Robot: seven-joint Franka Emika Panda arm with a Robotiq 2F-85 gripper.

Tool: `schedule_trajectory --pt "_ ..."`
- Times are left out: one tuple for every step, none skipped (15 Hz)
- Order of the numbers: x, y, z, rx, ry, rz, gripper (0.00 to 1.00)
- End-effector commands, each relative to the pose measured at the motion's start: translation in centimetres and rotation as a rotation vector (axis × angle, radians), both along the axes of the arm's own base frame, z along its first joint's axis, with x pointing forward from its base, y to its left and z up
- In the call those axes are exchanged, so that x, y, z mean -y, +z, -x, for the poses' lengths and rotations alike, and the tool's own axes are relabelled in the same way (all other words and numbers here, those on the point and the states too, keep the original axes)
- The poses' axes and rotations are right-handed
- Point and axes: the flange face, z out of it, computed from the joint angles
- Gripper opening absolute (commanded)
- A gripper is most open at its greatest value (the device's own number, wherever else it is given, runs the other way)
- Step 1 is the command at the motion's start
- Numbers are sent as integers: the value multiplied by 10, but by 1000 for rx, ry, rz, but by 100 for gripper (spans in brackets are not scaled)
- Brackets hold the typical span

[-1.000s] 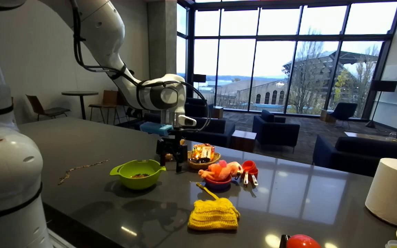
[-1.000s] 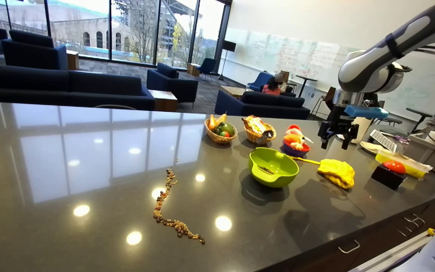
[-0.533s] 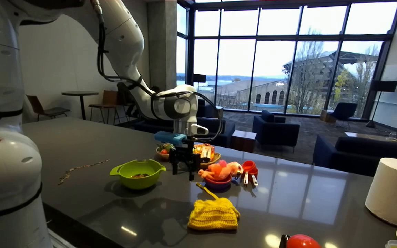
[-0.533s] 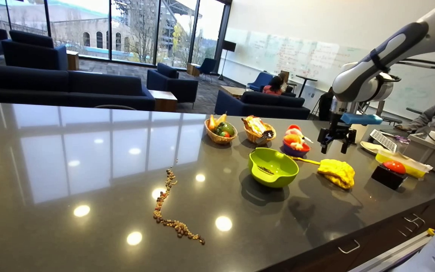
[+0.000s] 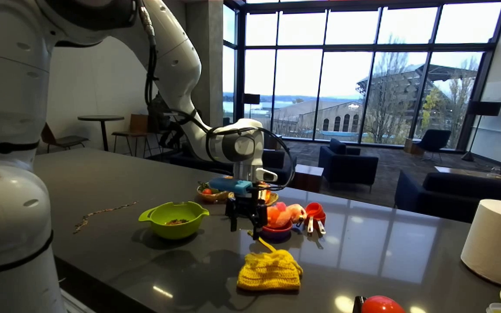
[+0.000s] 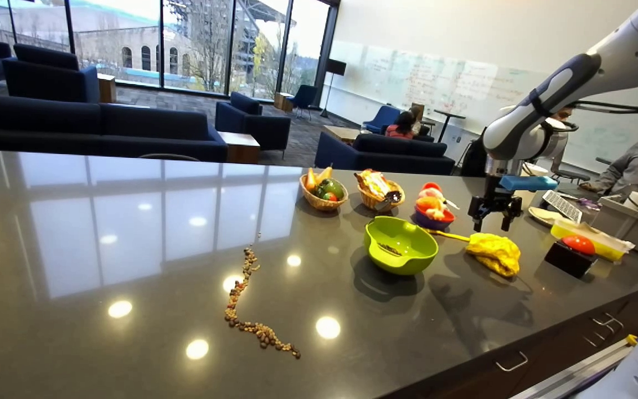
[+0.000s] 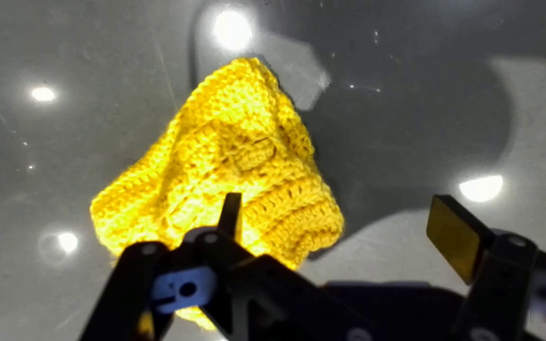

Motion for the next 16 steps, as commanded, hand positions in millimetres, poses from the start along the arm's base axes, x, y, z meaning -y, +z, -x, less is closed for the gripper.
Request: schedule_trajectory --pt "14 -16 -3 -14 10 -14 100" --pt "15 -22 -2 -23 11 -16 100" --pt "16 -26 -1 -31 12 -21 100" --pt "17 -32 -1 -37 13 -27 100" --pt "18 -37 0 -44 13 -32 100" --pt "18 -43 1 -50 12 -39 100" --pt "19 -48 1 -55 11 -46 100" --pt "20 -53 2 -61 10 -50 100" --pt "21 -58 3 -67 12 -55 100" --pt "21 -63 3 -71 13 -60 100" --pt "21 -66 3 -77 15 -59 100" --pt "22 -70 1 -80 19 -59 100" --pt "22 -73 -1 -83 24 -58 100" --pt "21 -76 -4 -87 29 -51 100" --pt "21 -79 -7 -89 35 -49 100" --pt "20 -82 -12 -89 38 -46 100"
